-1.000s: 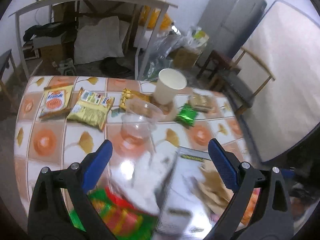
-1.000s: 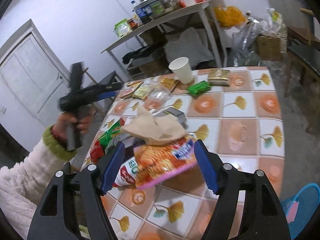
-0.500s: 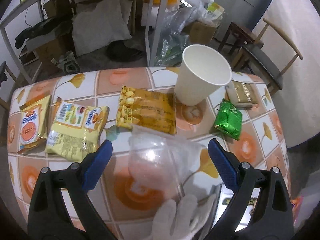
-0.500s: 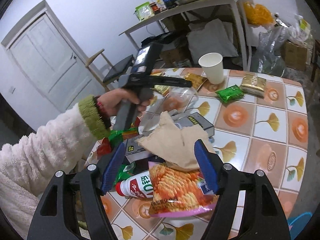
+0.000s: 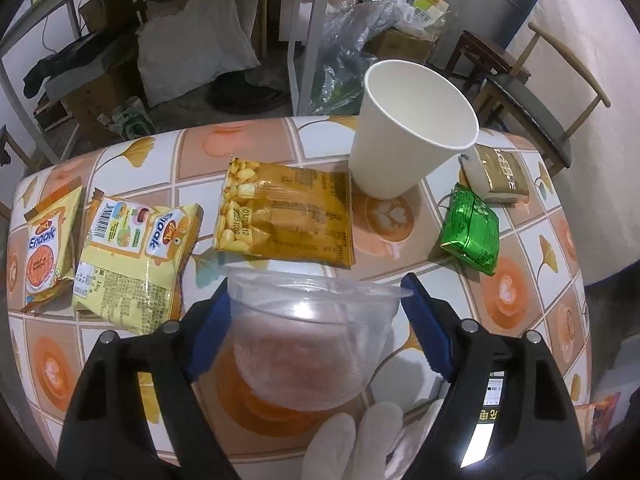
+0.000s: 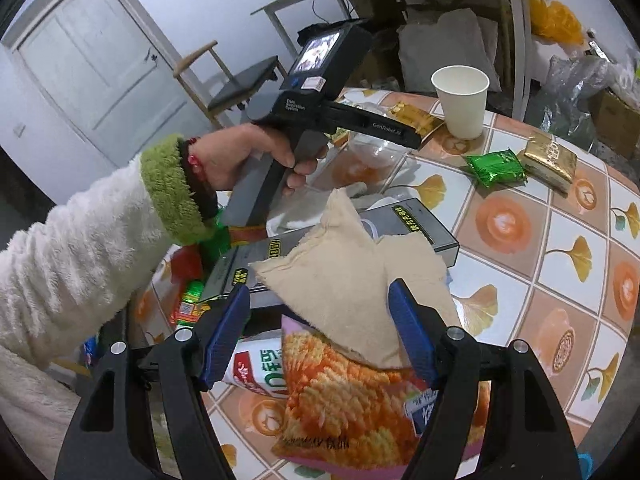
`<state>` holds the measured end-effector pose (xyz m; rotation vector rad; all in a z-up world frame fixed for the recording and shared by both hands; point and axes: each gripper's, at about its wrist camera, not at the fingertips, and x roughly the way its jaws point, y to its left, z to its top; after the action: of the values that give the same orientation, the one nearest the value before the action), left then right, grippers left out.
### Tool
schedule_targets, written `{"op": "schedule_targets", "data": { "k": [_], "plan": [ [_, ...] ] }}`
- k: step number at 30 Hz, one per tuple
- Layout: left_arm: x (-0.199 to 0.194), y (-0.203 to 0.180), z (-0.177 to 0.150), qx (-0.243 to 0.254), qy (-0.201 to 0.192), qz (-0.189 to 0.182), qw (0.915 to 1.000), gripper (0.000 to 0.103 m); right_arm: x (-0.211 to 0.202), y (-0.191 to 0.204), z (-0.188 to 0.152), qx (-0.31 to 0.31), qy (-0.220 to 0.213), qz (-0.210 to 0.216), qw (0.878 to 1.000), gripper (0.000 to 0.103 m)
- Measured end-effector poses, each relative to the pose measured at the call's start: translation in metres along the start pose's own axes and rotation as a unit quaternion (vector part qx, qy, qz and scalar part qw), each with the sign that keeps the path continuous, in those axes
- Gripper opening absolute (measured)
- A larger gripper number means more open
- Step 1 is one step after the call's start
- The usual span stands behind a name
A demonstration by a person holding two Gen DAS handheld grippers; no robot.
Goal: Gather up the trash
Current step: 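Grasp the beige cloth bag with the right tool while the left tool grasps the clear plastic cup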
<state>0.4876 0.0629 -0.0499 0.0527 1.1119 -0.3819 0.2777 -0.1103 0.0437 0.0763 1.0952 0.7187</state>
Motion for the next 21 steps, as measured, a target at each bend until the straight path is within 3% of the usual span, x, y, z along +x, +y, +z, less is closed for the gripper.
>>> {"op": "schedule_targets", "data": {
  "k": [3, 9, 14, 21],
  "plan": [
    [-0.002, -0.005, -0.003, 0.013, -0.002, 0.0, 0.9999, 0.077, 0.005, -0.002, 0.002, -0.001, 0.003, -0.009, 1.0, 0.065],
    [-0.009, -0.009, -0.006, 0.015, -0.009, -0.01, 0.9998, 0.077, 0.012, -0.005, 0.001, -0.001, 0.02, -0.026, 0.999, 0.043],
    [-0.019, -0.006, -0.007, 0.007, -0.017, -0.022, 0.9996, 0.077, 0.011, -0.004, -0.003, -0.002, 0.029, -0.035, 0.999, 0.017],
    [-0.044, -0.003, -0.012, -0.001, -0.033, -0.038, 0.9987, 0.077, -0.008, -0.003, -0.007, 0.0, 0.003, -0.036, 0.999, 0.007]
  ]
}}
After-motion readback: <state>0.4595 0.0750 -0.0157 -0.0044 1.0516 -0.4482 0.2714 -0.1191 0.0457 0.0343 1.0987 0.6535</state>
